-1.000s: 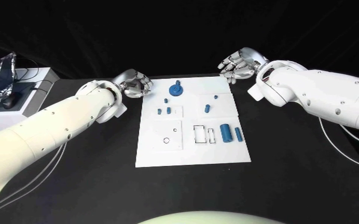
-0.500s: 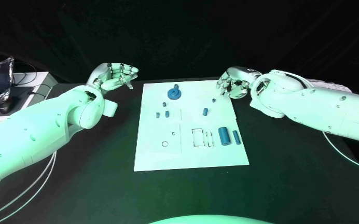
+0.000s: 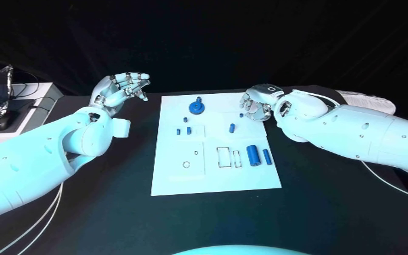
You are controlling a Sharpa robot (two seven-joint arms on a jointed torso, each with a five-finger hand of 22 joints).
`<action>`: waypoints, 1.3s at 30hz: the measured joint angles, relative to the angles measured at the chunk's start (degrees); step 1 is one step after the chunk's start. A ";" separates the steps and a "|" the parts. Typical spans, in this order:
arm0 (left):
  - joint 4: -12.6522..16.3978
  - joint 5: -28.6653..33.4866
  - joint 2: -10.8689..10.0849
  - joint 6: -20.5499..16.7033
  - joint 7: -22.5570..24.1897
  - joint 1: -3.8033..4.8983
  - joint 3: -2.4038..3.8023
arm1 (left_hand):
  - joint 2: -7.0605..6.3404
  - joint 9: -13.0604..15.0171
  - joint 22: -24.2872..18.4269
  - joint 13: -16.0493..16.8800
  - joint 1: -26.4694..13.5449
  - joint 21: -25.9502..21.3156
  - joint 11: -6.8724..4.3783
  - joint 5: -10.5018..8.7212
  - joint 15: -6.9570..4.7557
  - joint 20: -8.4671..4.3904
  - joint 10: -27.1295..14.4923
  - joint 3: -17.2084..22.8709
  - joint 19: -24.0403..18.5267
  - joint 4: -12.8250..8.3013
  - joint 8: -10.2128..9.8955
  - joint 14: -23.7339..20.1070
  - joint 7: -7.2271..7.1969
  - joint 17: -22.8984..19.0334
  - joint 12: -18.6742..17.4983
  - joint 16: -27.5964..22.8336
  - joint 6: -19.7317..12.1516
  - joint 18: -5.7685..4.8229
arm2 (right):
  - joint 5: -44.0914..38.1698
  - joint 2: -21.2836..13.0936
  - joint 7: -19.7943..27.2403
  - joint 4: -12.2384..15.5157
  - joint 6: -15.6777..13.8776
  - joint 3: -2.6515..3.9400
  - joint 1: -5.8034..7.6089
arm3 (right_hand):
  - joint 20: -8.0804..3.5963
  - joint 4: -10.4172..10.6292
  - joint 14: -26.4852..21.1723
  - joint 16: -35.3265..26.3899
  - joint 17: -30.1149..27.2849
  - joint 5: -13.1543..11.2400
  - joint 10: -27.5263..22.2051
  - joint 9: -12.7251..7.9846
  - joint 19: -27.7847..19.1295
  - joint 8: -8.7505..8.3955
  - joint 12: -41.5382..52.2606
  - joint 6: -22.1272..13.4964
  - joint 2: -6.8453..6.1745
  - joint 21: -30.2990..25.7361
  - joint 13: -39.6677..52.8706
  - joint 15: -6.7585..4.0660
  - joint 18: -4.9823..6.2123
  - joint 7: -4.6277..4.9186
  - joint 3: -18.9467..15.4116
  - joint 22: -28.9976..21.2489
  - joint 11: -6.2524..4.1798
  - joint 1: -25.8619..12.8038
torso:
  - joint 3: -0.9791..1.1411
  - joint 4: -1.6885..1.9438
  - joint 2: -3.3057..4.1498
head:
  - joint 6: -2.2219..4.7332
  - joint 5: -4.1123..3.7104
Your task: Assemble the parts on the task board
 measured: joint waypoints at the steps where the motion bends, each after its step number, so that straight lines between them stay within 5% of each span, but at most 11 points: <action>1: 0.19 0.25 -0.07 -0.04 0.14 -0.09 0.08 | 0.27 -0.11 0.02 -0.22 0.51 0.00 0.00 0.26 0.00 -0.17 0.00 0.39 0.18 -0.39 0.00 0.00 0.00 0.00 -0.28 0.00 0.00 0.00 | -0.28 0.17 -0.16 -0.11 -0.01 -0.01 -0.10 | 0.00 0.10 0.00 0.31 0.32 0.00 0.00 -0.04 0.00 0.00 0.00 -0.03 0.00 0.00 0.00 0.00 0.00 -0.03 0.10 0.05 0.00 0.00 | -0.02 0.01 -0.01 | -0.02 -0.01; 23: 1.05 2.22 -0.31 -0.45 1.05 -0.57 0.85 | -0.19 -0.52 0.22 -1.22 0.57 0.00 0.52 0.43 0.21 0.00 -0.53 0.35 0.40 -0.67 0.52 0.20 -0.01 -0.01 -1.51 0.01 0.00 0.00 | -2.27 3.32 -1.23 -2.92 0.43 -0.09 -1.34 | 0.41 1.07 -0.24 3.61 3.21 0.02 -0.18 0.01 0.41 0.00 0.04 0.08 0.01 0.69 0.06 0.19 0.01 0.09 1.07 0.73 0.21 -0.01 | 0.18 -0.05 0.13 | -0.67 0.37; 32: 1.04 2.27 -0.39 -0.49 0.93 -0.58 0.86 | -0.19 -0.64 0.22 -1.47 0.57 0.00 0.69 0.43 0.21 0.00 -1.13 0.32 0.40 -0.70 0.85 0.20 -0.01 -0.01 -1.99 0.01 -0.01 0.00 | -2.18 3.57 -1.17 -3.16 0.31 -0.04 -1.41 | 0.20 1.49 -0.24 5.23 4.48 0.02 0.74 0.55 0.61 1.01 0.10 1.81 0.03 1.06 0.22 0.19 0.01 -0.40 1.96 1.37 -0.30 0.01 | 0.15 -0.10 0.14 | -1.05 0.57; 39: 1.00 2.21 -0.47 -0.58 0.78 -0.59 0.86 | -0.19 -0.65 0.21 -1.57 0.57 0.00 0.53 0.43 0.21 0.00 -1.37 0.20 0.39 -0.82 0.86 0.20 0.19 -0.01 -2.02 0.02 -0.21 0.00 | -2.14 3.61 -1.14 -3.03 0.33 -0.04 -1.49 | 0.00 0.92 0.01 6.33 5.21 -0.87 2.85 1.35 0.81 2.49 0.32 4.09 1.26 2.04 0.34 -0.06 0.01 -1.14 3.04 2.35 -0.98 1.24 | 0.13 -0.10 0.07 | -1.33 0.51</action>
